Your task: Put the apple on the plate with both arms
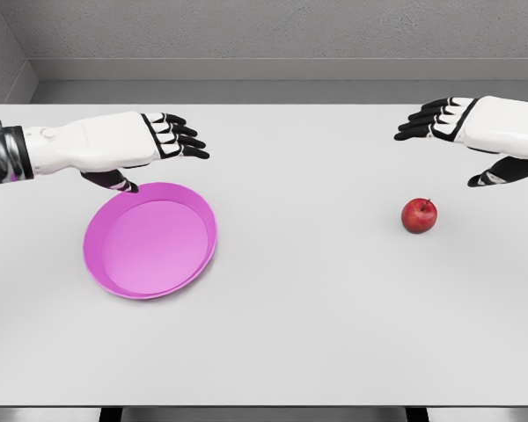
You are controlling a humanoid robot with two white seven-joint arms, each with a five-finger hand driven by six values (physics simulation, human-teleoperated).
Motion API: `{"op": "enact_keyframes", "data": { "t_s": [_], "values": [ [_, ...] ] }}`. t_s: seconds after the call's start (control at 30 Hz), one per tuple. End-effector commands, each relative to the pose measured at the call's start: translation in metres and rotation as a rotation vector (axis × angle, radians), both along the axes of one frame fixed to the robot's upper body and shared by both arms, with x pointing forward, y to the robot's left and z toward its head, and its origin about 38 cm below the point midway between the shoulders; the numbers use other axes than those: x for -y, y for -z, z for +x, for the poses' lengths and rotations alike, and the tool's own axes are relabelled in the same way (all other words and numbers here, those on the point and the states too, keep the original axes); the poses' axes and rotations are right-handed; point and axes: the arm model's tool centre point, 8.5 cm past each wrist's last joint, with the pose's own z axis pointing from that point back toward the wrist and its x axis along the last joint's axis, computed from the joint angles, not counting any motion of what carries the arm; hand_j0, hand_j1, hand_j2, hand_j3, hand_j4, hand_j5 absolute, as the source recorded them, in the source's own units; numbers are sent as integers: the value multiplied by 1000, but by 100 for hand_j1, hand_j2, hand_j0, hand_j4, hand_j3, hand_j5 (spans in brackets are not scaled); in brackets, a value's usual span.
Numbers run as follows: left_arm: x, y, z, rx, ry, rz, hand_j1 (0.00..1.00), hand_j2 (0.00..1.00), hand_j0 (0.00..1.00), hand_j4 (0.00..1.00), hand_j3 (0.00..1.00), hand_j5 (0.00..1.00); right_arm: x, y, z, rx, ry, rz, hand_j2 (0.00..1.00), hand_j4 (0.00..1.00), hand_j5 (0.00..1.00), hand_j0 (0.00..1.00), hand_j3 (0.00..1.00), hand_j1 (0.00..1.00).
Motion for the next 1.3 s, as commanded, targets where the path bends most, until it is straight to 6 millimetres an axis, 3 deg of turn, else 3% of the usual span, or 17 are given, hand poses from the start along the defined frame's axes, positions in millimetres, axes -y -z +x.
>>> {"op": "enact_keyframes", "data": {
  "t_s": [0.0, 0.17, 0.23, 0.4, 0.47, 0.53, 0.7, 0.93, 1.1, 1.27],
  "values": [
    [-1, -1, 0, -2, -3, -5, 100, 100, 100, 100, 100, 100, 0, -2, 0, 1, 1, 6, 100, 100, 100, 100, 100, 100],
    [-1, -1, 0, -2, -3, -5, 100, 100, 100, 100, 100, 100, 1, -9, 2, 19, 4, 5, 100, 100, 100, 100, 100, 100],
    [-1, -1, 0, -2, -3, -5, 100, 100, 100, 100, 100, 100, 13, -5, 7, 13, 47, -3, 100, 100, 100, 100, 100, 100],
    [-2, -3, 0, 5, -7, -12, 100, 100, 100, 100, 100, 100, 21, 13, 5, -49, 67, 16, 100, 100, 100, 100, 100, 100],
    [-2, -4, 1, 6, -8, -12, 100, 100, 100, 100, 100, 100, 32, 31, 4, -163, 94, 167, 100, 100, 100, 100, 100, 100],
    [-2, -4, 0, 6, -7, -11, 100, 100, 100, 100, 100, 100, 46, 53, 11, -230, 148, 179, 100, 100, 100, 100, 100, 100],
    [-2, -4, 1, 5, -8, -9, 100, 100, 100, 100, 100, 100, 42, 81, 12, -323, 194, 142, 100, 100, 100, 100, 100, 100],
    [-2, -3, 1, 1, -7, -6, 100, 100, 100, 100, 100, 100, 29, 131, 31, -396, 256, 22, 100, 100, 100, 100, 100, 100],
    [-1, -3, 1, 3, -7, -6, 100, 100, 100, 100, 100, 100, 18, 148, 30, -428, 236, 3, 100, 100, 100, 100, 100, 100],
    [-1, -3, 1, 4, -6, -4, 100, 100, 100, 100, 100, 100, 21, 144, 38, -417, 255, 12, 100, 100, 100, 100, 100, 100]
  ]
}}
